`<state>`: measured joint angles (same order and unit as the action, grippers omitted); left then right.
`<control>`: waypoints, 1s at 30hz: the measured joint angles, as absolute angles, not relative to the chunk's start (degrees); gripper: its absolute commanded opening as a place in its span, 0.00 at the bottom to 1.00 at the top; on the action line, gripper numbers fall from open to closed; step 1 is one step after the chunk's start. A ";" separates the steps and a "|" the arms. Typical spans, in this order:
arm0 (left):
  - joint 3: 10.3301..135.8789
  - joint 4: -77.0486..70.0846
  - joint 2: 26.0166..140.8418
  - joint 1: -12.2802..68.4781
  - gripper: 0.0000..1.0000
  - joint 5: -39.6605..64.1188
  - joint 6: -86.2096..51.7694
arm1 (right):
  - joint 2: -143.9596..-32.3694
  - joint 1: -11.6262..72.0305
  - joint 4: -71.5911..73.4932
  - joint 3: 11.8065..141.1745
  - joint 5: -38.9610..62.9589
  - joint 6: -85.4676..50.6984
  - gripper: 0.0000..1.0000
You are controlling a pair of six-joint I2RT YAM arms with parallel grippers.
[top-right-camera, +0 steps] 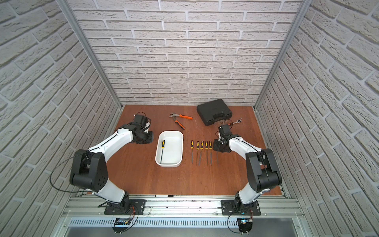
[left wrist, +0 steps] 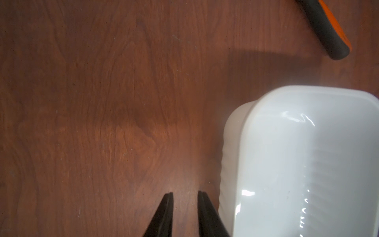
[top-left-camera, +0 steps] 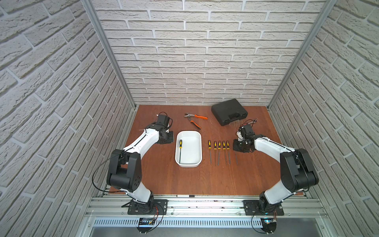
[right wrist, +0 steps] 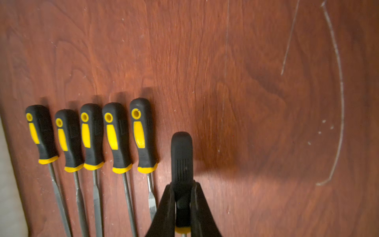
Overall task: Take the file tool out of the storage box
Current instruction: Place the file tool at the center of the board.
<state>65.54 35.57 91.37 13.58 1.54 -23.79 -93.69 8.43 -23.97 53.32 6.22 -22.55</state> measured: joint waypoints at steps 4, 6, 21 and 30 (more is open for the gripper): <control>65.54 35.57 91.46 13.63 0.28 1.54 -23.81 | -97.21 8.32 -22.39 54.63 7.35 -21.02 0.04; 65.54 35.57 91.46 13.63 0.28 1.54 -23.81 | -98.19 8.29 -21.91 55.00 7.75 -20.49 0.07; 65.56 35.62 91.64 13.63 0.28 1.52 -23.79 | -100.01 7.07 -21.71 57.23 5.21 -18.11 0.45; 66.57 35.81 92.03 13.63 0.28 1.52 -23.77 | -97.80 7.01 -24.95 59.46 2.66 -17.12 0.28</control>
